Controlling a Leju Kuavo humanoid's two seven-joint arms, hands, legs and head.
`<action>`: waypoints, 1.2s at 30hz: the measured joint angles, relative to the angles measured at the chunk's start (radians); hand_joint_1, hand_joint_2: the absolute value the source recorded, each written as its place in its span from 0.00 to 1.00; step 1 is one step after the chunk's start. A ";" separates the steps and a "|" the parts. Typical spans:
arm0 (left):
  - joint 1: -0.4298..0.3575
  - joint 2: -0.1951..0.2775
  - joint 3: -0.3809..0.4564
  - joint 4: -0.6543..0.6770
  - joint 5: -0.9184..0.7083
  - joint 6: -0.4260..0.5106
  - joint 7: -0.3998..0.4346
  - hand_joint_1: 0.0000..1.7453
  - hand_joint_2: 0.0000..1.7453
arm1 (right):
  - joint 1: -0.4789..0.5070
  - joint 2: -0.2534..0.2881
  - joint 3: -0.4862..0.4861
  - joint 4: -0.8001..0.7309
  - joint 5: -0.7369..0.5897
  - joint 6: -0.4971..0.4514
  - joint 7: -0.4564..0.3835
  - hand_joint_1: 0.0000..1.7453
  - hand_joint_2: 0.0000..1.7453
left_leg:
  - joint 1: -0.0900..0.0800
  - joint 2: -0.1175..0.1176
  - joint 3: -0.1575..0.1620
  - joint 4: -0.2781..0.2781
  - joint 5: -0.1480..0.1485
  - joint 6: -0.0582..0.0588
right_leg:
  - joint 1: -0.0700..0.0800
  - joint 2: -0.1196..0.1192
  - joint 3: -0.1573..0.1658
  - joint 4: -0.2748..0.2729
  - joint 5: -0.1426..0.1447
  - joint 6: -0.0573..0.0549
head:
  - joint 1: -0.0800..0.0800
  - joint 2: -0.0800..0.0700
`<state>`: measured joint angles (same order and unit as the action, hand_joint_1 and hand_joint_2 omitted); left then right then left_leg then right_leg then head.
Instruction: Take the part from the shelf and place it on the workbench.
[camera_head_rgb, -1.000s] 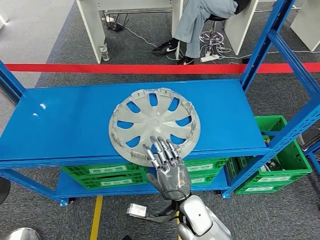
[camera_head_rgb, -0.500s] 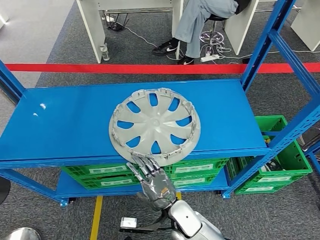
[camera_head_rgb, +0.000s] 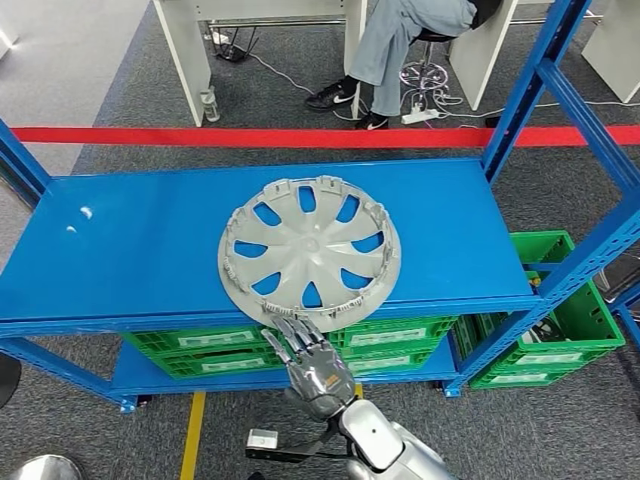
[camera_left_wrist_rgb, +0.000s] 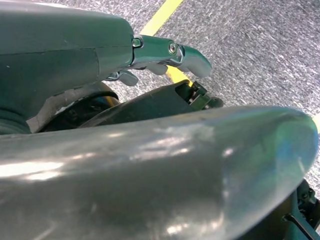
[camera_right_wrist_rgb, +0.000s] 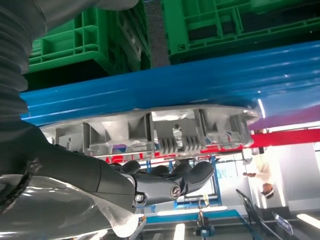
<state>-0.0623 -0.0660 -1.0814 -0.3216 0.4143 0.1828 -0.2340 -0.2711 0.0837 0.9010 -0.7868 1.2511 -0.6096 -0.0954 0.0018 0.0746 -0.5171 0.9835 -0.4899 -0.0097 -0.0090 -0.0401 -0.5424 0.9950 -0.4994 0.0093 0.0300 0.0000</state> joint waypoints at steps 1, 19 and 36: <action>0.000 0.000 0.001 0.000 0.000 0.000 0.000 0.00 0.00 | -0.002 0.000 0.000 0.004 0.000 0.000 0.000 0.00 1.00 | 0.000 0.000 0.000 0.000 0.000 0.000 | 0.000 0.000 0.000 0.000 0.000 0.000 | 0.000 0.000; 0.001 -0.005 0.014 0.002 -0.003 0.012 0.009 0.00 0.00 | -0.076 0.004 0.000 0.027 0.010 -0.009 0.035 0.00 1.00 | 0.000 0.000 0.000 0.000 0.000 0.000 | 0.000 0.000 0.000 0.000 0.000 0.000 | 0.000 0.000; 0.040 0.022 0.268 0.036 0.304 0.172 -0.264 0.00 0.00 | -0.073 -0.017 -0.050 -0.069 0.037 0.013 0.037 0.00 1.00 | 0.001 0.000 0.000 0.000 0.000 0.000 | 0.001 0.001 0.000 0.000 0.000 0.000 | 0.000 0.000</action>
<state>-0.0224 -0.0441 -0.8130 -0.2854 0.7181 0.3549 -0.4982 -0.3440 0.0669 0.8508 -0.8561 1.2881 -0.5969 -0.0584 0.0025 0.0747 -0.5169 0.9837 -0.4898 -0.0098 -0.0080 -0.0395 -0.5428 0.9950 -0.4994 0.0094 0.0303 0.0000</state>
